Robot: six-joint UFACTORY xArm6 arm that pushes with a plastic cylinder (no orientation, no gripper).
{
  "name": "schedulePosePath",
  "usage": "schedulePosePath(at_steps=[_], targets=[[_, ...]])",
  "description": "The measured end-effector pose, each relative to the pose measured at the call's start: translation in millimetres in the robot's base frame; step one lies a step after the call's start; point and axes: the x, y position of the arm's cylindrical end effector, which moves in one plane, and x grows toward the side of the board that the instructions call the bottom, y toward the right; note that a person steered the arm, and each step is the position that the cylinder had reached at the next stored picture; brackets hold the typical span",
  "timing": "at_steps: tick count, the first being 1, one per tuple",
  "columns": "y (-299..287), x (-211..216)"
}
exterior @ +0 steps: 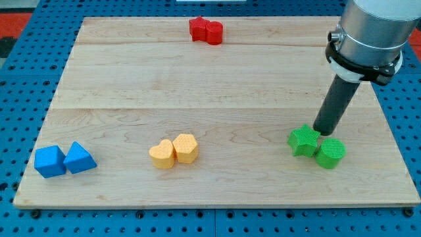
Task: Move the yellow blocks towards the green blocks
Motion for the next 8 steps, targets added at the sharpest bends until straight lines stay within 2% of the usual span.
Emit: schedulePosePath(at_steps=[2,4,6,7,8], targets=[[-3.4,4.0],[-52.2,-23.1],[-272.4,-31.6],[-312.4,-6.0],[-292.7,4.6]])
